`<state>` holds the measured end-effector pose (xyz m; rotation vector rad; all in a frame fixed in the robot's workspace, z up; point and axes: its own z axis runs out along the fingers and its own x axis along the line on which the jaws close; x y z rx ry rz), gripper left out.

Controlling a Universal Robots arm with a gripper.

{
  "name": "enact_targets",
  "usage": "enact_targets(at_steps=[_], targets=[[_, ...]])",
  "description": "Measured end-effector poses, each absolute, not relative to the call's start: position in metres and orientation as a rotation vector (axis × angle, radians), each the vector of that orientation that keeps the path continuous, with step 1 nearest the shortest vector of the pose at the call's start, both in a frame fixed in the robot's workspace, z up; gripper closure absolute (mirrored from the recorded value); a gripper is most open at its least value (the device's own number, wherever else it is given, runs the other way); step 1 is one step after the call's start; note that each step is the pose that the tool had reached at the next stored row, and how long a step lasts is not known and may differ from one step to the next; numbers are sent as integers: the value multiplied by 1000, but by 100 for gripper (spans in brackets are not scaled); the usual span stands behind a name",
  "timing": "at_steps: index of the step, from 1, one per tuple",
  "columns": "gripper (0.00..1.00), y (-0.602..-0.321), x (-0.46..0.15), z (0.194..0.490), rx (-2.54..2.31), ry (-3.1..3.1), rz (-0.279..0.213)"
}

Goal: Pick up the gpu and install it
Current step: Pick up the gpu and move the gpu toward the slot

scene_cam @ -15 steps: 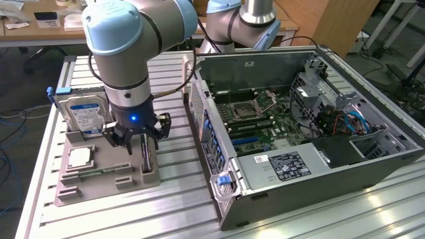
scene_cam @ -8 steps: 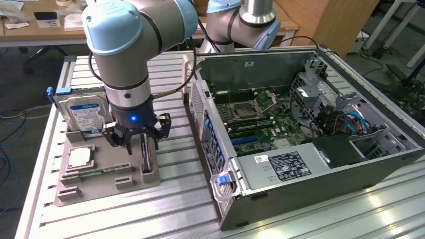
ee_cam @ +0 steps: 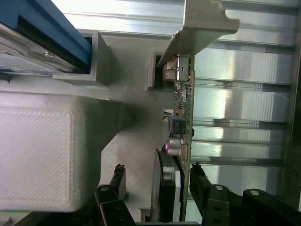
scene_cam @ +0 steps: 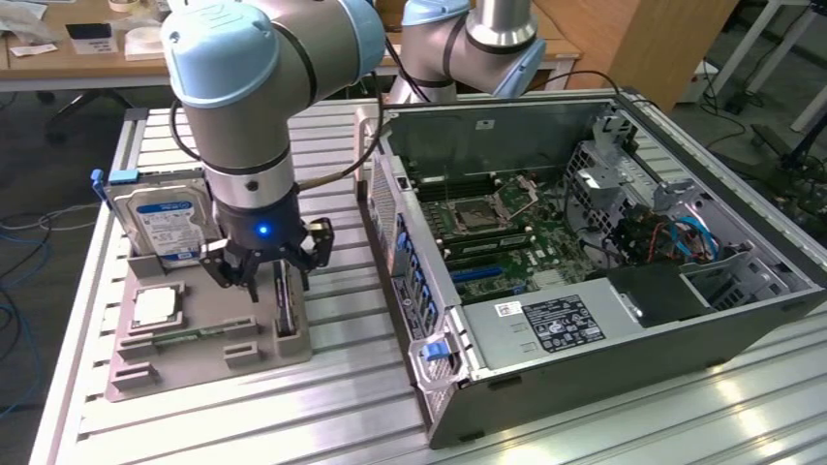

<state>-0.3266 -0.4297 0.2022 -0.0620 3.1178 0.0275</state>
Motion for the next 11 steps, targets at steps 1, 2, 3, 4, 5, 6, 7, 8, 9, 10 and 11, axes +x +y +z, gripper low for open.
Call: enact_targets(at_steps=[1,2,3,4,5,6,7,8,9,10,11], targets=[[34,-430,-326,202,-61,3118,27],[34,-430,-326,202,-57,3118,27],[34,-430,-326,202,-47,3118,27],[34,-430,-326,202,-28,3118,27],[34,-430,-326,201,-8,3118,27],[34,-429,-325,201,8,3118,27],[34,-429,-325,201,21,3118,27],[34,-429,-325,201,26,3118,26],[34,-429,-325,201,26,3118,26],[34,-429,-325,201,26,3118,26],[34,-429,-325,201,26,3118,26]])
